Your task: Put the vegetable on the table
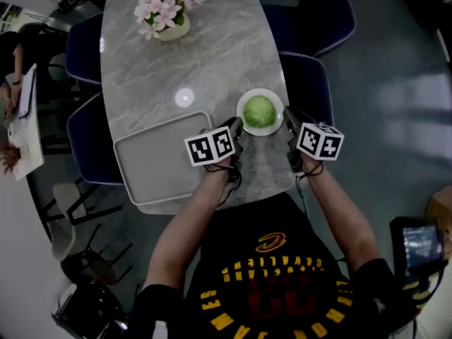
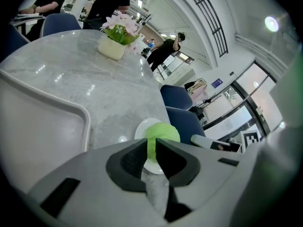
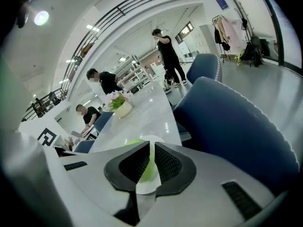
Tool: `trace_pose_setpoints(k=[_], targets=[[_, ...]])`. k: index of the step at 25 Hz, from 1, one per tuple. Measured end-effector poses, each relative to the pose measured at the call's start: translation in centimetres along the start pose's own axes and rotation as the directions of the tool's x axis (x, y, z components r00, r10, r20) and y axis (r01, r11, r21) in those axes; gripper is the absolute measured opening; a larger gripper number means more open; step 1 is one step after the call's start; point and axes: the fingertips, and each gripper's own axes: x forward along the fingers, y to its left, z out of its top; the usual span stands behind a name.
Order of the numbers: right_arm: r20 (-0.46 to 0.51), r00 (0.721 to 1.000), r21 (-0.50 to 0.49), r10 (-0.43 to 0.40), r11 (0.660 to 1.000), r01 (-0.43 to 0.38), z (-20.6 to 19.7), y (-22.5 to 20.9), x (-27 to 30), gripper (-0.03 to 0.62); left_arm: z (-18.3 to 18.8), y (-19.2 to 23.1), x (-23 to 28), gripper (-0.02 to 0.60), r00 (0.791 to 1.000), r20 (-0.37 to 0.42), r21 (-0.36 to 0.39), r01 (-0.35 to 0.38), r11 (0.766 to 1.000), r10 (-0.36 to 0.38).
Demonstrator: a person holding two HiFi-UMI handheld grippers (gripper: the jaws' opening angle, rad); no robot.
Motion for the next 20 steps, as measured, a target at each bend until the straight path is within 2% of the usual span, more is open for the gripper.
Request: trace_pose_setpoints(k=[4, 8, 9, 10, 13, 17, 20], targets=[[0.015, 0.997, -0.024, 0.079, 0.997, -0.079, -0.1, 3.3, -1.6, 0.035, -0.1, -1.4, -2.7, 0.055, 0.998, 0.039, 0.020, 0.042, 0.999, -0.043], [0.007, 0.982, -0.059, 0.190, 0.980, -0.190, -0.8, 8.0, -2.9, 0.034, -1.1, -3.1, -5.8, 0.052, 0.992, 0.070, 0.000, 0.101, 0.995, -0.101], [0.002, 0.976, -0.067, 0.220, 0.973, -0.219, -1.2, 9.2, -3.3, 0.005, -1.4, -3.5, -6.6, 0.030, 0.991, 0.078, 0.003, 0.112, 0.994, -0.112], [-0.002, 0.968, -0.073, 0.249, 0.966, -0.249, -1.6, 10.5, -3.7, 0.005, -1.7, -4.1, -7.4, 0.002, 0.989, 0.085, 0.014, 0.124, 0.992, -0.124], [-0.023, 0.944, -0.098, 0.329, 0.939, -0.330, -3.0, 14.2, -4.9, 0.005, -2.5, -5.9, -9.9, 0.000, 0.980, 0.091, 0.091, 0.166, 0.982, -0.175], [-0.042, 0.918, -0.135, 0.394, 0.908, -0.396, -4.5, 17.7, -6.4, 0.003, -3.5, -7.2, -13.2, 0.000, 0.972, 0.084, 0.224, 0.197, 0.955, -0.220], [-0.042, 0.901, -0.152, 0.432, 0.888, -0.433, -5.1, 19.9, -7.2, 0.005, -3.4, -7.4, -15.3, 0.000, 0.967, 0.109, 0.243, 0.200, 0.949, -0.231]])
